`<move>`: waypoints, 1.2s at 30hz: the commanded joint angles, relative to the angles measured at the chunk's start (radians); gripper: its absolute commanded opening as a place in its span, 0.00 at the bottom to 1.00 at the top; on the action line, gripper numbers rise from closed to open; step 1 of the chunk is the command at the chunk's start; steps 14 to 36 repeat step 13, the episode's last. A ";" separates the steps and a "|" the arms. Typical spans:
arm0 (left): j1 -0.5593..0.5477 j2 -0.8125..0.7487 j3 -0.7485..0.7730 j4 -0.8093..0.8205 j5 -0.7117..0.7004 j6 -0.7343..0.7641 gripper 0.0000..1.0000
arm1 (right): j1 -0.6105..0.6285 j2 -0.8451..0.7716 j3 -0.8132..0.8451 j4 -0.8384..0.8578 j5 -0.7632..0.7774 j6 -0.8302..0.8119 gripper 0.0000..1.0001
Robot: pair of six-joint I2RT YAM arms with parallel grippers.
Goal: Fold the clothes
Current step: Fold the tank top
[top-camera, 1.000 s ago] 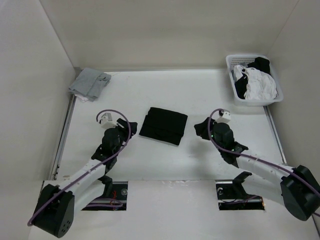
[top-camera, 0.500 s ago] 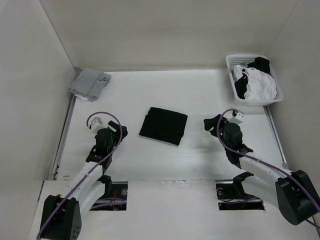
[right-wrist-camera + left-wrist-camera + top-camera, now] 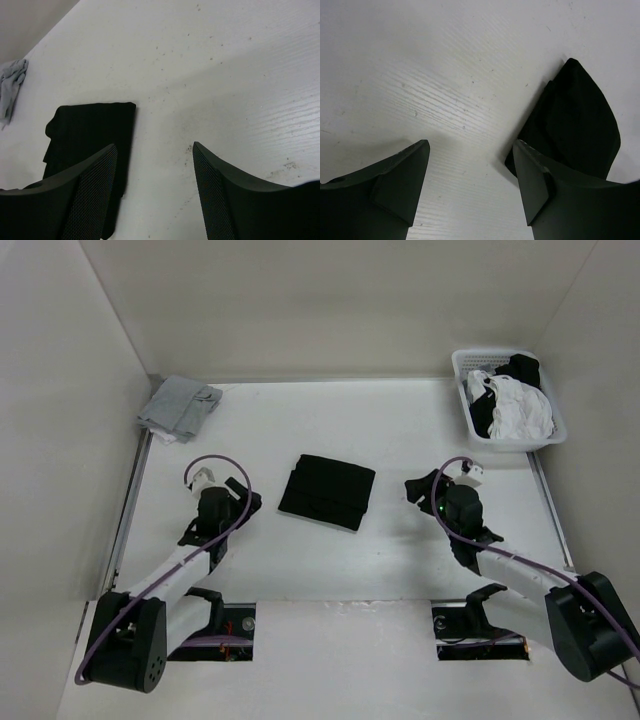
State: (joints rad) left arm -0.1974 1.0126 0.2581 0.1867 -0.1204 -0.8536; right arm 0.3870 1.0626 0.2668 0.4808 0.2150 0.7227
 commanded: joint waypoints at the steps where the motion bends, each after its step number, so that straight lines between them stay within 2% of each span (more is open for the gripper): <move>1: -0.012 0.020 0.055 0.072 0.027 0.027 0.66 | 0.000 -0.007 0.014 0.059 -0.011 0.007 0.67; 7: -0.026 0.040 0.066 0.085 0.027 0.041 0.65 | 0.000 -0.009 0.012 0.059 -0.011 0.007 0.67; 13: -0.049 0.049 0.072 0.086 0.028 0.045 0.73 | 0.000 -0.012 0.011 0.059 -0.011 0.007 0.66; 36: -0.049 0.049 0.072 0.086 0.028 0.045 0.73 | 0.000 -0.012 0.011 0.059 -0.011 0.007 0.66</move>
